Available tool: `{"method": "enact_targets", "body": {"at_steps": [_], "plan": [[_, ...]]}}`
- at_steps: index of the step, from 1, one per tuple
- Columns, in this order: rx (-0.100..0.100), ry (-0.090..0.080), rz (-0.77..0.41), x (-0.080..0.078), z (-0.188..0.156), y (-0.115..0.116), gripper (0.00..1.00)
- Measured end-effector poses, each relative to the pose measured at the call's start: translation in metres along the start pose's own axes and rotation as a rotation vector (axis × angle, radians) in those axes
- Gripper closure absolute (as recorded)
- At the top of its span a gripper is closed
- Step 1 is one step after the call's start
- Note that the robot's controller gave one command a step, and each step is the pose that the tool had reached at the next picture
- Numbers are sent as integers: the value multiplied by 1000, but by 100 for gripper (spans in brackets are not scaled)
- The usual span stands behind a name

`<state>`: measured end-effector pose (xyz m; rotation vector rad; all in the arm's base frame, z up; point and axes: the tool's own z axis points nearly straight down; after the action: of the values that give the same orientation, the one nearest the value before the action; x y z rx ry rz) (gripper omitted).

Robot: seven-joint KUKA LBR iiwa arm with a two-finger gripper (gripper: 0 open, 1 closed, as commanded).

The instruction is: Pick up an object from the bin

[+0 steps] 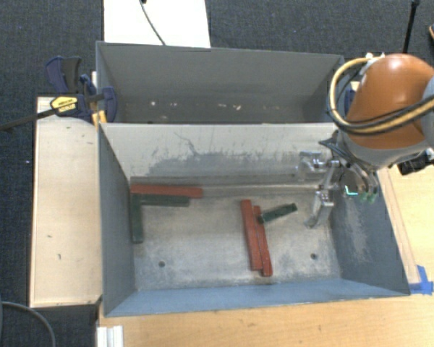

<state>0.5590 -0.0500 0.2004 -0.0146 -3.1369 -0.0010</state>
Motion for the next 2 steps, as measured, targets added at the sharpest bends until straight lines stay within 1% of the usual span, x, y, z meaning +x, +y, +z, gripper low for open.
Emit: {"method": "enact_targets", "body": {"at_steps": [1, 2], "plan": [[0, -1, -290, -13, 132, -32, 0], [1, -6, -291, -15, 130, -31, 100]]}}
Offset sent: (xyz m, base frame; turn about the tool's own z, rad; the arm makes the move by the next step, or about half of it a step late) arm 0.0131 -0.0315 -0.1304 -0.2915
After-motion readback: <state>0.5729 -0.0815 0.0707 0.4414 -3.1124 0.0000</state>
